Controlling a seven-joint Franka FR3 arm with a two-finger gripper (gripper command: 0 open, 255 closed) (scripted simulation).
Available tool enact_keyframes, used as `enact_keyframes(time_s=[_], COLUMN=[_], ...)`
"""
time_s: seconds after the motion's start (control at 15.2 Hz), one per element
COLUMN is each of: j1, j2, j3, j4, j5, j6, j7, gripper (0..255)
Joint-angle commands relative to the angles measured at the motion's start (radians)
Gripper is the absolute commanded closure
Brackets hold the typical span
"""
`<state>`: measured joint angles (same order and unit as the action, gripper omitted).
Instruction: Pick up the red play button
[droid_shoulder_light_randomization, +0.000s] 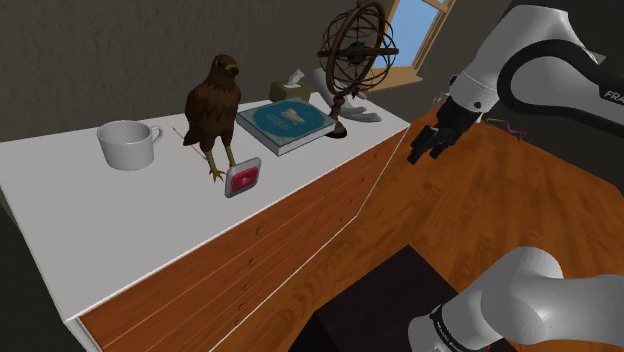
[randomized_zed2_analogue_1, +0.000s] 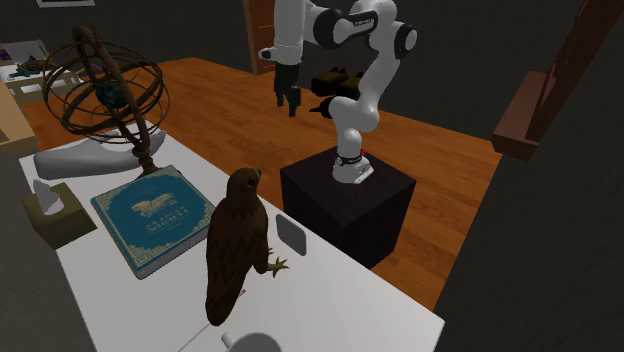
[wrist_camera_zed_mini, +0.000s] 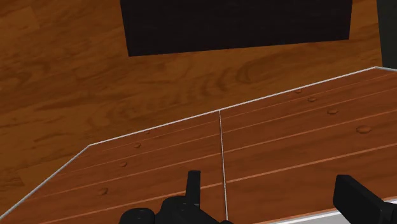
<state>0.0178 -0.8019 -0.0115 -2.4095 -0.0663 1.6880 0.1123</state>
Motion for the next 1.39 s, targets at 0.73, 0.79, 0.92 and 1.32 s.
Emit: enact_keyframes(time_s=[0.73,0.79,0.92,1.32], j1=[-0.025,-0.031,-0.047,-0.114], j2=[0.102,0.125,0.177,0.376], j3=[0.330,0.359,0.419,0.596], j4=[0.048,0.064,0.103,0.260], j5=[0.190,0.203,0.222,0.228], j6=[0.026,0.031,0.043,0.077], j7=[0.582,0.635,0.741,1.070], gripper=[0,0,0,0])
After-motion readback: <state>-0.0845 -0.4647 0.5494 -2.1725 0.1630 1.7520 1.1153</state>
